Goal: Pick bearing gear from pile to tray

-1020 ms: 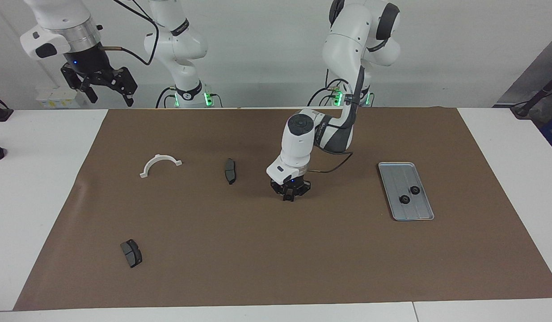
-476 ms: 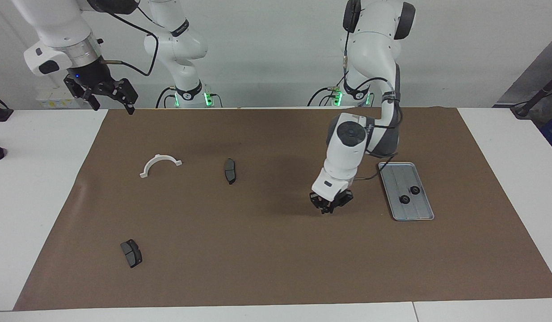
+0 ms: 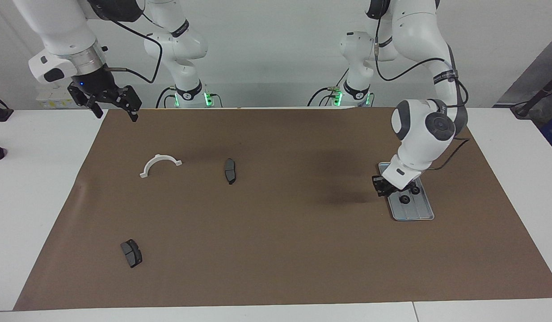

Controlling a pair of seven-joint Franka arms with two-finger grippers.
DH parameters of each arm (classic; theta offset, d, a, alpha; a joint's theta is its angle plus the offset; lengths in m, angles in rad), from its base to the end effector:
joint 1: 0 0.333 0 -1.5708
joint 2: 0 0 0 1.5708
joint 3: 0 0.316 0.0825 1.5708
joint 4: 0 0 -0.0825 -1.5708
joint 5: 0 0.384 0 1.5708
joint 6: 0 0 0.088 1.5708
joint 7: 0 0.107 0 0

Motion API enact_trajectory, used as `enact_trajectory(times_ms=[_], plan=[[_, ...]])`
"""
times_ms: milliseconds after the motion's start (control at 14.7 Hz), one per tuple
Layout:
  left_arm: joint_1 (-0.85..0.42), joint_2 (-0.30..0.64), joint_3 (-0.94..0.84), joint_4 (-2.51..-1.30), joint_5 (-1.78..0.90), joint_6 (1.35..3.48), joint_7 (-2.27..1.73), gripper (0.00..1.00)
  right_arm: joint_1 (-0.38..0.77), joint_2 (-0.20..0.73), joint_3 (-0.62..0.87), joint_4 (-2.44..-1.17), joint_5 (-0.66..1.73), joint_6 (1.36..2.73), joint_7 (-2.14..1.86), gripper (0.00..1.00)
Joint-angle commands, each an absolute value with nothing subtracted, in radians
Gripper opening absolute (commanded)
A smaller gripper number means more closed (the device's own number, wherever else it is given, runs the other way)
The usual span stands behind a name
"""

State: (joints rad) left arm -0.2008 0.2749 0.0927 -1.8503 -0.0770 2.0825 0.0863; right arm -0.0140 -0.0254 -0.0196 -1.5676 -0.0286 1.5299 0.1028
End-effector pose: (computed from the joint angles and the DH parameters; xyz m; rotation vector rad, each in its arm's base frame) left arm 0.6141 -0.0737 0.3728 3.0905 -0.2450 -0.0645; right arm 0.5422 -0.0215 0.6364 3.1057 -0.2137 -0.0176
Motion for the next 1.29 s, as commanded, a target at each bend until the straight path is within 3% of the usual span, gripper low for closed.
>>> enact_trajectory(times_ms=[0,136,204,272,408,544,816,1224], plan=[[-0.131,0.172,0.081,-2.018,-0.089,2.105,0.228,0.04,-0.012,-0.032,-0.017,-1.572,-0.017,1.52,0.138,1.0],[-0.085,0.161,0.081,-2.046,-0.09,2.115,0.3,0.05,-0.012,-0.054,-0.017,-1.614,-0.017,1.523,0.149,1.0],[-0.077,0.16,0.081,-2.052,-0.091,2.114,0.311,0.14,-0.017,-0.063,-0.017,-1.627,-0.017,1.525,0.147,1.0],[-0.075,0.156,0.083,-2.065,-0.091,2.117,0.317,0.27,-0.017,-0.069,-0.017,-1.631,-0.017,1.523,0.147,1.0],[-0.075,0.15,0.083,-2.072,-0.091,2.114,0.316,0.67,-0.011,-0.072,-0.017,-1.634,-0.024,1.529,0.147,1.0],[-0.075,0.152,0.083,-2.063,-0.089,2.112,0.313,0.99,-0.014,-0.074,-0.017,-1.635,-0.023,1.536,0.143,1.0],[-0.086,0.14,0.084,-1.948,-0.089,2.059,0.296,1.0,-0.023,-0.072,-0.017,-1.635,-0.017,1.543,0.144,1.0],[-0.087,0.111,0.086,-1.637,-0.077,1.662,0.181,1.0,-0.012,-0.072,-0.017,-1.632,-0.017,1.536,0.138,1.0]])
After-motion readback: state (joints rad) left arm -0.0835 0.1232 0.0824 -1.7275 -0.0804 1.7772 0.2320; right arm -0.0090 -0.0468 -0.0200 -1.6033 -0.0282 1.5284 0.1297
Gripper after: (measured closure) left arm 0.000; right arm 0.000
